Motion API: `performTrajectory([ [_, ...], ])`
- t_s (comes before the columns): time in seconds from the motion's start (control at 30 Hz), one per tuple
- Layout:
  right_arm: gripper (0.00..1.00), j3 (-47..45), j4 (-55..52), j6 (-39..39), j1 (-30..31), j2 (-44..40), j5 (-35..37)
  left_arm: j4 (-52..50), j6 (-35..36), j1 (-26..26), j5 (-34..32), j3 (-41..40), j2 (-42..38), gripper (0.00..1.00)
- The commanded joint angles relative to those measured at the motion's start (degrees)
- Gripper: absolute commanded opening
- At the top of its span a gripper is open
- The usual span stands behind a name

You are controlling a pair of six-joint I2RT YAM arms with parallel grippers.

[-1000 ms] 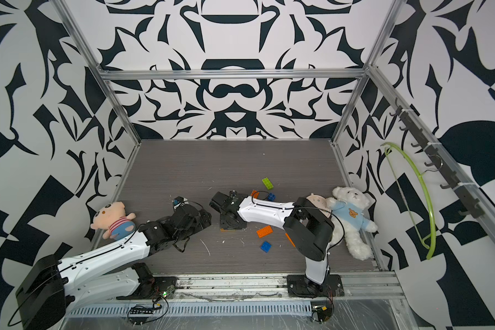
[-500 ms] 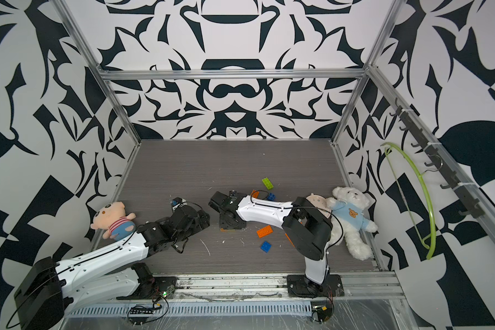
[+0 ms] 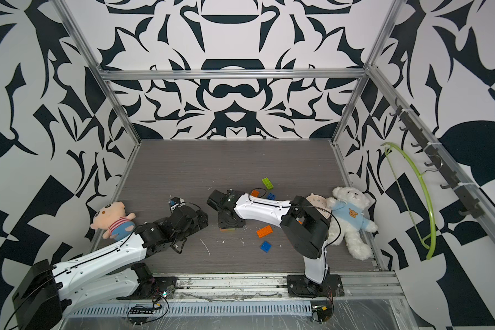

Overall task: Assemble the number 5 with lego
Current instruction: Assemble the lego brick with the lego brick.

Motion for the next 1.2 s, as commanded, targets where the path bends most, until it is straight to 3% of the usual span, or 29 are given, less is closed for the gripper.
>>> performTrajectory([
  [0.0, 0.49, 1.4, -1.1, -0.5, 0.3, 0.1, 0.7, -1.8, 0.6, 0.3, -0.9, 0.6, -0.5, 0.99],
  [0.17, 0.48, 1.3, -0.6, -0.6, 0.3, 1.8, -0.2, -1.9, 0.6, 0.3, -0.7, 0.7, -0.1, 0.99],
  [0.4, 0.33, 1.2, 0.1, -0.5, 0.2, 2.2, 0.5, -1.9, 0.6, 0.3, -1.0, 0.7, -0.4, 0.99],
  [0.67, 0.33, 3.0, 0.2, -2.6, -2.4, 3.5, 0.7, -1.9, 1.3, 0.3, -1.2, 1.9, 0.8, 0.99],
  [0.8, 0.35, 5.4, -0.2, -4.3, -2.7, 5.4, 0.6, -2.2, 1.5, 0.4, -1.2, 2.5, 1.5, 0.99],
  [0.93, 0.42, 6.1, -0.4, -5.1, -2.7, 5.2, -0.1, -2.4, 1.4, 0.4, -1.5, 2.6, 0.9, 0.99],
  [1.17, 0.57, 4.3, -1.1, -5.5, -3.2, -1.5, 1.6, -2.7, 1.6, 0.4, -2.3, 2.1, -0.8, 0.99],
])
